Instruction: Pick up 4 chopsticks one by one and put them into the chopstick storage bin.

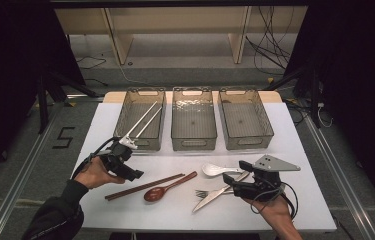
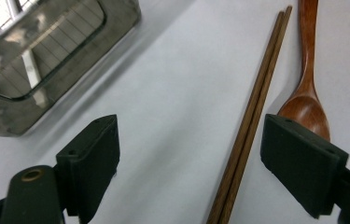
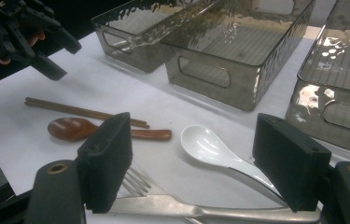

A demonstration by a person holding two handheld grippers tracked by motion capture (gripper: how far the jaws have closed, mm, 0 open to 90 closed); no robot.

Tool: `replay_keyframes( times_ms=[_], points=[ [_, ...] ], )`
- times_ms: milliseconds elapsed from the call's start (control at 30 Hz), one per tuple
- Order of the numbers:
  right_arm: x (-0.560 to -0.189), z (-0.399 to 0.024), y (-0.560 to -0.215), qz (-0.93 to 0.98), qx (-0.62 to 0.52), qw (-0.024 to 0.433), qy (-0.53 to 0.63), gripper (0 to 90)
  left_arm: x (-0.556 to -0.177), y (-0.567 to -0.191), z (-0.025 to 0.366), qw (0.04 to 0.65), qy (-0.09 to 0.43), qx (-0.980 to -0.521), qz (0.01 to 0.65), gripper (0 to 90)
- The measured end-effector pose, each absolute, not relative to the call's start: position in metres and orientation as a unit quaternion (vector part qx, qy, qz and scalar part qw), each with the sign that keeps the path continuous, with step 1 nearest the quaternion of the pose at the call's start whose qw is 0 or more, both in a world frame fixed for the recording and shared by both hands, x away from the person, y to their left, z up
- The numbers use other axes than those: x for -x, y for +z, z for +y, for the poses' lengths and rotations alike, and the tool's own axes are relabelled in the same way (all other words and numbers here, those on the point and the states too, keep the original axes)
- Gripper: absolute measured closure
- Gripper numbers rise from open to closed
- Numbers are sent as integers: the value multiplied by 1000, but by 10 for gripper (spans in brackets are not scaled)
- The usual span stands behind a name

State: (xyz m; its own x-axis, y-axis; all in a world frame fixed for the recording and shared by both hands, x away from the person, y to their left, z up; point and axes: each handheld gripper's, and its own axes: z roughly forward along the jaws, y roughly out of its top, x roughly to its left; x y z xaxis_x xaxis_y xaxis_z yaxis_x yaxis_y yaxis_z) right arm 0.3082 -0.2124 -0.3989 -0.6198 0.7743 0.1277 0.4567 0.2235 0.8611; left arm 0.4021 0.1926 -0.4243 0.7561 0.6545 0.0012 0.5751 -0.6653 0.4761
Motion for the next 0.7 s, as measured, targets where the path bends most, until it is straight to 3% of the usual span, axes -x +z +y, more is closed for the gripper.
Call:
replay_keyframes(
  times_ms=[700],
  points=[
    [-308,-212,-399,765,-402,167,475,293,-400,-453,190,162,58,-928,329,200]
  ],
)
